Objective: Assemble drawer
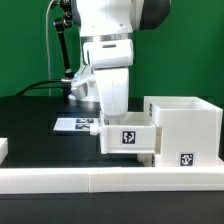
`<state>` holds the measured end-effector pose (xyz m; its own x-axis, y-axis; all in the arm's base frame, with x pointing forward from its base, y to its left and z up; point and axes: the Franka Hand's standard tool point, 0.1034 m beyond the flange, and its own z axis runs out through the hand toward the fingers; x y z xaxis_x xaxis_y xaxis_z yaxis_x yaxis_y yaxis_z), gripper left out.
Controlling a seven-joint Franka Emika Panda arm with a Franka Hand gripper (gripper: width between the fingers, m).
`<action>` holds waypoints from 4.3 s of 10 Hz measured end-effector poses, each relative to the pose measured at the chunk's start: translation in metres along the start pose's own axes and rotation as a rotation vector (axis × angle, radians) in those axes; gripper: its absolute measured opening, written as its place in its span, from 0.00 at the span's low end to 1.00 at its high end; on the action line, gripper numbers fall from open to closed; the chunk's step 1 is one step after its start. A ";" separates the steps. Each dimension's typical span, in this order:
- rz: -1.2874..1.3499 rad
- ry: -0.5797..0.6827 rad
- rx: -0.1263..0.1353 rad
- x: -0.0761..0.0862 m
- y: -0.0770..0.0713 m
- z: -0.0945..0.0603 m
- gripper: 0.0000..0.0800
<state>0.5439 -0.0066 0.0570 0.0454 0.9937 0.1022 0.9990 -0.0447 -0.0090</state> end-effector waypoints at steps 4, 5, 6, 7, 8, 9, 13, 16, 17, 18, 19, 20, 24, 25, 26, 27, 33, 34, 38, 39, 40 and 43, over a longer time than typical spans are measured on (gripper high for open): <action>0.003 0.004 0.002 0.005 -0.001 0.001 0.05; 0.001 0.005 0.003 0.006 -0.001 0.001 0.05; -0.001 0.006 0.005 0.008 -0.001 0.002 0.05; -0.003 0.007 0.005 0.009 -0.001 0.002 0.05; -0.006 0.009 0.005 0.011 -0.001 0.003 0.05; -0.010 0.011 0.006 0.014 -0.001 0.003 0.05; -0.005 0.011 0.002 0.012 -0.001 0.003 0.05; -0.006 0.011 0.002 0.012 -0.001 0.003 0.05; -0.006 0.012 0.002 0.014 -0.001 0.003 0.05; 0.001 0.014 0.002 0.020 -0.001 0.004 0.05; -0.001 0.015 0.003 0.025 -0.001 0.004 0.05; -0.006 0.015 0.004 0.029 -0.001 0.004 0.05; -0.020 0.016 0.004 0.037 0.000 0.005 0.05; -0.019 0.016 0.004 0.037 0.000 0.005 0.05; -0.016 0.016 0.004 0.037 0.000 0.005 0.17; -0.004 0.017 0.000 0.037 0.000 0.005 0.34; 0.034 0.006 -0.004 0.044 0.005 -0.018 0.81; 0.035 -0.001 0.005 0.044 0.006 -0.028 0.81; 0.049 -0.013 0.007 0.016 0.025 -0.053 0.81; 0.029 -0.012 0.000 0.007 0.032 -0.056 0.81; 0.041 -0.012 0.002 0.008 0.031 -0.054 0.81; 0.000 -0.001 0.024 0.000 0.027 -0.040 0.81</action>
Offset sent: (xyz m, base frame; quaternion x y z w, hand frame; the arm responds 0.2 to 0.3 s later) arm 0.0000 0.0075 0.0039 -0.0027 0.0002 -0.0099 0.9999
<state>0.5713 -0.0116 0.0968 0.0451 0.9939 0.1010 0.9986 -0.0420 -0.0328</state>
